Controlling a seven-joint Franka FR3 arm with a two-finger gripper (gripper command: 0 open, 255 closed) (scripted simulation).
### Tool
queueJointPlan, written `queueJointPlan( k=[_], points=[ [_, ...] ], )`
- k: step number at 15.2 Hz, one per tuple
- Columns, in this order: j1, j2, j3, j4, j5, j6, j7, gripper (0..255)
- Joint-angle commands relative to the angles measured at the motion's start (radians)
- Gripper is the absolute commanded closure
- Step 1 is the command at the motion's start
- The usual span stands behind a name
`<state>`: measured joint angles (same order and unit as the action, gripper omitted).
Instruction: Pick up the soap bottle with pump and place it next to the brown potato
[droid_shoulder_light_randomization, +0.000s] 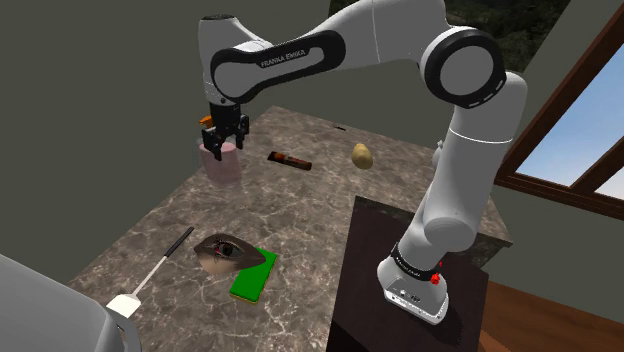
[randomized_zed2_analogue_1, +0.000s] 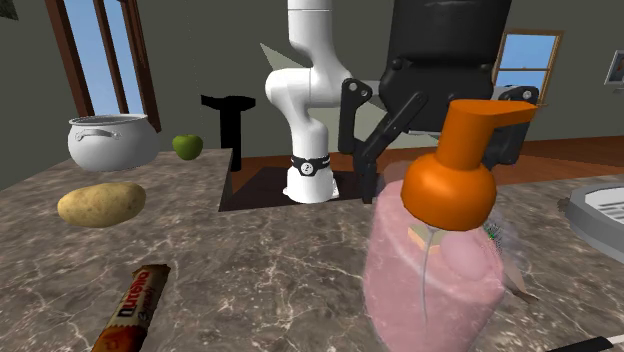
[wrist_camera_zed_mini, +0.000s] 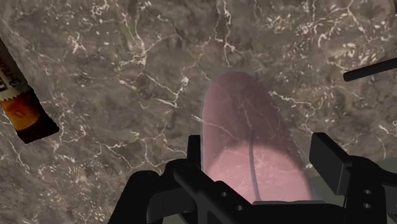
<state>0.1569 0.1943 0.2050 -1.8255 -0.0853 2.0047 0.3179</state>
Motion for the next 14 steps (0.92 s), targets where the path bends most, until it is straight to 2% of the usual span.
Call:
queueJointPlan(
  k=[1, 14],
  points=[
    [0.000, -0.008, 0.000, 0.019, 0.003, -0.027, -0.003, 255],
    [0.000, -0.035, 0.003, 0.159, 0.012, -0.193, -0.014, 255]
  ],
)
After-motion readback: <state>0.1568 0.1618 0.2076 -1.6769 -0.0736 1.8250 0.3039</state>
